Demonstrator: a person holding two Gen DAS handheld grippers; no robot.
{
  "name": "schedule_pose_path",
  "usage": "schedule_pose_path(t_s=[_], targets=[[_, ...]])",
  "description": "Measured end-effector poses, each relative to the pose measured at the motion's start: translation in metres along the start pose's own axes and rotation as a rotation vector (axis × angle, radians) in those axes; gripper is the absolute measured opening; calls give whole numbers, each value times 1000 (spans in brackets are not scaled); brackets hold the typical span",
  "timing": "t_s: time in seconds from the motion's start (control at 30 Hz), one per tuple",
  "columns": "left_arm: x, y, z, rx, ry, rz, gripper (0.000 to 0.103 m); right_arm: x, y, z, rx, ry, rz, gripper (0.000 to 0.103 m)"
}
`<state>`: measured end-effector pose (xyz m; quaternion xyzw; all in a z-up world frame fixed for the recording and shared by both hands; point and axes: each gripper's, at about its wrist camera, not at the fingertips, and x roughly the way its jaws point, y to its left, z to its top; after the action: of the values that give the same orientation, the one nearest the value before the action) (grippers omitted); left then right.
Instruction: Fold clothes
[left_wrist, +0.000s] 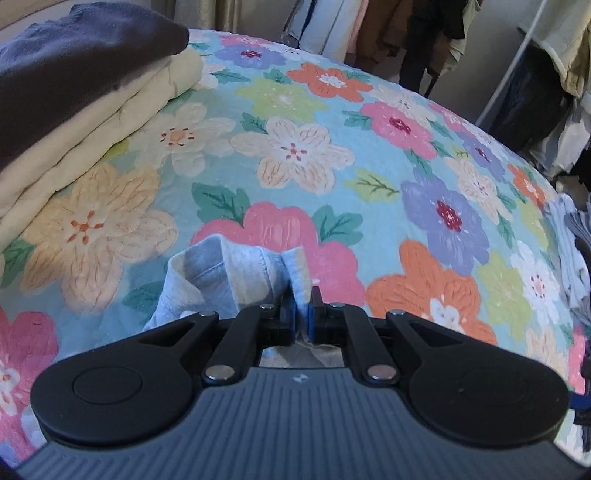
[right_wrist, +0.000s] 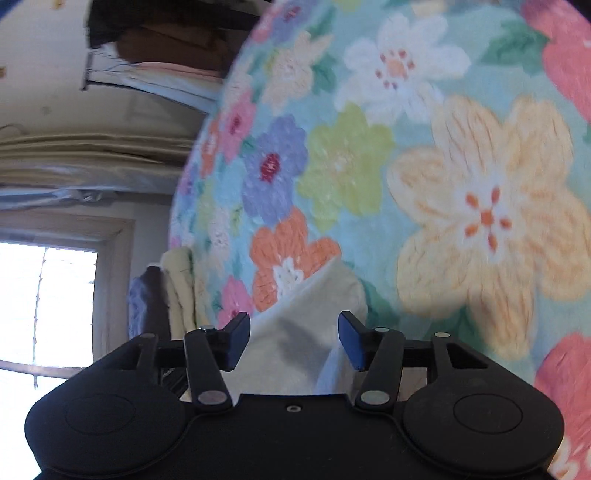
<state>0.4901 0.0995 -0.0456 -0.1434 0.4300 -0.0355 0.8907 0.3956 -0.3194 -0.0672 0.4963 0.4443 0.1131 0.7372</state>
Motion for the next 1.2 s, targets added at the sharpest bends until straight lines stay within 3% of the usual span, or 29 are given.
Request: schedule_pose_path(t_s=[0.1, 0.23, 0.3, 0.33, 0.37, 0.53, 0.6, 0.77, 0.83, 1.03, 1.13, 1.2], targets=[[3, 7, 2, -49, -1, -25, 8, -7, 0, -12, -149, -16, -23, 59], [-12, 0, 2, -11, -7, -14, 14, -9, -4, -53, -396, -45, -77, 59], [-25, -2, 1, -1, -32, -23, 26, -9, -12, -75, -454, -61, -58, 59], [-33, -3, 1, -2, -51, -33, 37, -9, -14, -84, -486, -78, -55, 59], [-41, -3, 1, 2, -69, -46, 41, -10, -14, -90, -518, -95, -59, 60], [-73, -1, -18, 105, -113, -30, 42, -17, -15, -107, -600, -129, -62, 62], [-72, 4, -36, 164, -88, 11, 48, -20, -14, -113, -614, -127, -88, 63], [-51, 20, -84, 303, -26, 161, 50, -19, -16, -126, -551, -78, -118, 64], [-42, 33, -101, 282, -48, 177, 52, -20, -19, -133, -478, -64, -94, 65], [-63, 62, -102, 14, -37, 75, 50, 0, -44, -159, -171, 97, 68, 69], [-75, 72, -106, -97, -16, 24, 54, 9, -43, -164, -135, 74, 58, 72], [-79, 75, -113, -130, 8, -2, 55, 12, -35, -165, -175, 38, -6, 73]])
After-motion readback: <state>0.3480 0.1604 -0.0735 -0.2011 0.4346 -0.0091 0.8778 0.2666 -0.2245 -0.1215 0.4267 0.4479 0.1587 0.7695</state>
